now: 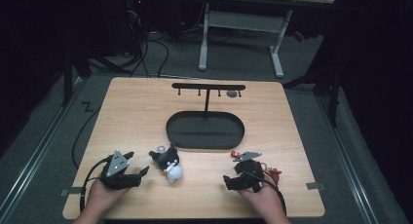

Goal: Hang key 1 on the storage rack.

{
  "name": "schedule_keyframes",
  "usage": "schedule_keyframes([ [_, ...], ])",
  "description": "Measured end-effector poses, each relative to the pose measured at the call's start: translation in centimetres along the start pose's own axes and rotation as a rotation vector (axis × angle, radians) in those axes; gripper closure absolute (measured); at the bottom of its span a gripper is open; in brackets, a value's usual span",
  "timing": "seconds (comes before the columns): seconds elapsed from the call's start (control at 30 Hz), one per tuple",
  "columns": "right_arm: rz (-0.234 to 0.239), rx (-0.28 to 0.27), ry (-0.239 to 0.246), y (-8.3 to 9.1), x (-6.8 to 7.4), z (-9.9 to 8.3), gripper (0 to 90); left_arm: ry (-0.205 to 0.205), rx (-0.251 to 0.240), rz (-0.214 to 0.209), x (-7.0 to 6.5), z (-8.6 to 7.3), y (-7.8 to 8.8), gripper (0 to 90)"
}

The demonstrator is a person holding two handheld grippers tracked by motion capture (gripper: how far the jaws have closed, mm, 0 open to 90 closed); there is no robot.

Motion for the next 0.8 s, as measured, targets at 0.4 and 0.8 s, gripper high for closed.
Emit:
schedule_keyframes([
  [0.4, 0.020, 0.093, 0.011, 1.1, -0.4, 0.1, 16.1, -0.005, -0.003, -0.008, -0.1, 0.0, 0.1, 22.1],
  [0.8, 0.044, 0.170, 0.026, 1.5, -1.2, -0.1, 17.5, 0.009, -0.004, -0.013, 0.0, 0.0, 0.1, 19.6],
])
Point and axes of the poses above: each handheld gripper's, and its own axes: y roughly backward along the jaws, z roughly out of its top, x roughly to its left, the point moved 6 cm from there along -y, roughly forward along the jaws, and after that the axes turned 15 degrees about -z, right-handed, at the moved point
